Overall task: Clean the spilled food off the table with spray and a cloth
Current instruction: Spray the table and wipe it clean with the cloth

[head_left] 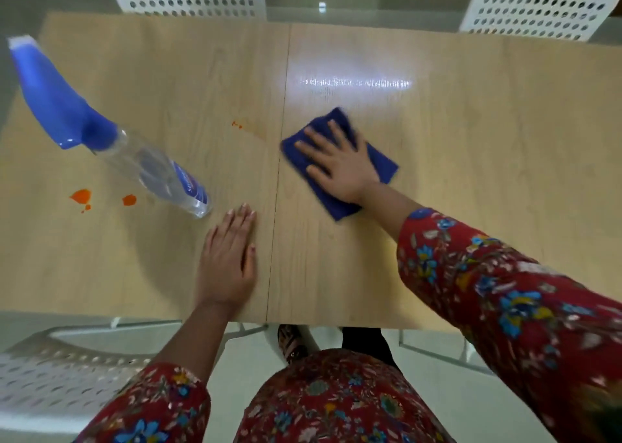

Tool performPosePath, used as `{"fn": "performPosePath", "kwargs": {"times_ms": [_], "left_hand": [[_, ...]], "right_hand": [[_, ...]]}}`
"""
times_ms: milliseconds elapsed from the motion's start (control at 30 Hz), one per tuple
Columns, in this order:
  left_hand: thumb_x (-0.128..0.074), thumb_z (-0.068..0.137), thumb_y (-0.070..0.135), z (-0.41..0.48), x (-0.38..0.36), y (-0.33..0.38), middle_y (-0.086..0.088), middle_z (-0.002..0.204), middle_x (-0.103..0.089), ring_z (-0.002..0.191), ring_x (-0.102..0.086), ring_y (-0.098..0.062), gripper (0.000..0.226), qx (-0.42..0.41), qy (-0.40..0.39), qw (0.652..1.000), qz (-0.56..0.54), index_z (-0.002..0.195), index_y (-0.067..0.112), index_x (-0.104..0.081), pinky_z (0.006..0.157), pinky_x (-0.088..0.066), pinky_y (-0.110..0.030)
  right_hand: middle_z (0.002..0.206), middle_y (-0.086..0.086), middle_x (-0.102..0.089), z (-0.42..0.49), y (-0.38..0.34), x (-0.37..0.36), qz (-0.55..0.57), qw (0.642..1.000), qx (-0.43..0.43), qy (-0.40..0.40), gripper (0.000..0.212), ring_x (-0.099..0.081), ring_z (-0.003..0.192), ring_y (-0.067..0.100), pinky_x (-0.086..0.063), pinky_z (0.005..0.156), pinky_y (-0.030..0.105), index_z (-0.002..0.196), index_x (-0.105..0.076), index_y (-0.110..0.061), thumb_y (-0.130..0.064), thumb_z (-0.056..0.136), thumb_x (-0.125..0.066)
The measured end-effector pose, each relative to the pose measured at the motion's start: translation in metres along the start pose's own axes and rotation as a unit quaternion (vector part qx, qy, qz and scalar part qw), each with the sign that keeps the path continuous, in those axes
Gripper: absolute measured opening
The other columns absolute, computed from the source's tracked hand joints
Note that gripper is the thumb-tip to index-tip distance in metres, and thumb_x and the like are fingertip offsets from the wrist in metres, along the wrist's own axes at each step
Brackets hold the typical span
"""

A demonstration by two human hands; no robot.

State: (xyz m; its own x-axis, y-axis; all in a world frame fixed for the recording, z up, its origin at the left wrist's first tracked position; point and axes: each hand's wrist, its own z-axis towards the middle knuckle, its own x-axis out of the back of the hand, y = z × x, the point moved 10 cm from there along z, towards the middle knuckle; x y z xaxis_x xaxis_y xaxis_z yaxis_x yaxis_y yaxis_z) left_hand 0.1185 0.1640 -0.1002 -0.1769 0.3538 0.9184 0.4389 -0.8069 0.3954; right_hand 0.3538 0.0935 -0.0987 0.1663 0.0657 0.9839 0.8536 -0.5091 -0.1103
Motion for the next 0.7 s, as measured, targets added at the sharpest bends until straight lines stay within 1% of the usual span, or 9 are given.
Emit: {"fn": "performPosePath", "kwargs": {"times_ms": [133,233,300,367,433,467,533,633,700], "left_hand": [[-0.029,0.092,0.026,-0.002,0.003,-0.003,0.003,0.157,-0.029,0.146,-0.022,-0.015,0.058,0.014,0.015,1.000,-0.009,0.150,0.019,-0.031,0.116,-0.023,-0.043],[-0.028,0.093,0.026,-0.001,0.002,-0.002,0.005,0.157,-0.028,0.147,-0.020,-0.013,0.058,0.017,0.016,1.000,-0.011,0.150,0.020,-0.031,0.117,-0.021,-0.042],[-0.029,0.093,0.026,0.000,0.002,0.000,0.005,0.157,-0.029,0.146,-0.020,-0.012,0.057,0.006,0.014,1.000,-0.017,0.150,0.020,-0.032,0.117,-0.021,-0.042],[-0.029,0.093,0.025,0.001,0.001,0.002,0.005,0.157,-0.030,0.146,-0.021,-0.013,0.057,-0.005,0.016,1.000,-0.017,0.149,0.019,-0.034,0.117,-0.020,-0.042],[-0.029,0.093,0.025,0.000,0.002,0.003,0.004,0.156,-0.031,0.145,-0.023,-0.014,0.057,-0.004,0.020,0.999,-0.026,0.149,0.018,-0.035,0.117,-0.020,-0.040],[-0.029,0.093,0.025,0.000,0.003,0.003,0.004,0.156,-0.032,0.145,-0.024,-0.014,0.056,-0.002,0.022,0.999,-0.034,0.149,0.018,-0.035,0.117,-0.021,-0.040],[-0.029,0.094,0.023,-0.002,0.006,0.003,0.002,0.154,-0.035,0.144,-0.027,-0.014,0.055,-0.011,0.029,0.998,-0.050,0.148,0.016,-0.037,0.116,-0.024,-0.040],[-0.031,0.094,0.017,-0.004,0.016,0.004,-0.004,0.149,-0.044,0.140,-0.037,-0.018,0.051,-0.038,0.057,0.994,-0.082,0.144,0.012,-0.042,0.112,-0.033,-0.044],[-0.032,0.095,0.017,-0.012,0.023,0.008,-0.007,0.145,-0.048,0.137,-0.041,-0.022,0.049,-0.042,0.083,0.992,-0.087,0.142,0.009,-0.044,0.109,-0.036,-0.046]], "right_hand": [[0.161,-0.016,-0.008,-0.096,-0.107,-0.029,0.000,0.974,0.224,-0.035,0.053,0.007,0.150,0.026,-0.001,0.115,0.061,0.151,-0.016,-0.045,-0.054,0.099,-0.023],[0.160,-0.018,-0.010,-0.172,-0.104,-0.035,0.001,0.922,0.380,-0.080,0.051,0.006,0.150,0.019,-0.001,0.117,0.057,0.151,-0.020,-0.043,-0.051,0.101,-0.029],[0.160,-0.019,-0.013,-0.155,-0.052,-0.032,-0.012,0.942,0.331,-0.060,0.050,0.001,0.150,0.018,-0.010,0.116,0.056,0.150,-0.021,-0.044,-0.053,0.101,-0.028],[0.160,-0.019,-0.011,-0.110,0.007,-0.021,-0.012,0.985,0.169,-0.018,0.051,-0.003,0.150,0.020,-0.015,0.113,0.058,0.150,-0.017,-0.047,-0.055,0.100,-0.023],[0.160,-0.019,-0.009,-0.080,0.029,-0.010,0.004,1.000,0.028,0.002,0.052,-0.001,0.150,0.023,-0.013,0.113,0.060,0.149,-0.013,-0.050,-0.057,0.098,-0.018],[0.160,-0.018,-0.009,-0.072,0.020,-0.009,0.009,1.000,-0.002,0.007,0.052,0.000,0.150,0.025,-0.011,0.112,0.061,0.149,-0.013,-0.050,-0.058,0.097,-0.016],[0.161,-0.015,-0.011,-0.077,-0.027,-0.018,0.018,1.000,0.005,0.006,0.054,0.000,0.150,0.028,-0.010,0.112,0.063,0.149,-0.017,-0.048,-0.058,0.096,-0.017],[0.161,-0.013,-0.014,-0.128,-0.118,-0.039,0.034,0.995,0.095,0.005,0.054,0.000,0.150,0.030,-0.005,0.113,0.063,0.150,-0.022,-0.043,-0.055,0.098,-0.026],[0.161,-0.013,-0.010,-0.174,-0.143,-0.048,0.045,0.992,0.121,0.001,0.054,0.002,0.150,0.027,-0.002,0.115,0.062,0.151,-0.019,-0.042,-0.053,0.100,-0.029]]}}
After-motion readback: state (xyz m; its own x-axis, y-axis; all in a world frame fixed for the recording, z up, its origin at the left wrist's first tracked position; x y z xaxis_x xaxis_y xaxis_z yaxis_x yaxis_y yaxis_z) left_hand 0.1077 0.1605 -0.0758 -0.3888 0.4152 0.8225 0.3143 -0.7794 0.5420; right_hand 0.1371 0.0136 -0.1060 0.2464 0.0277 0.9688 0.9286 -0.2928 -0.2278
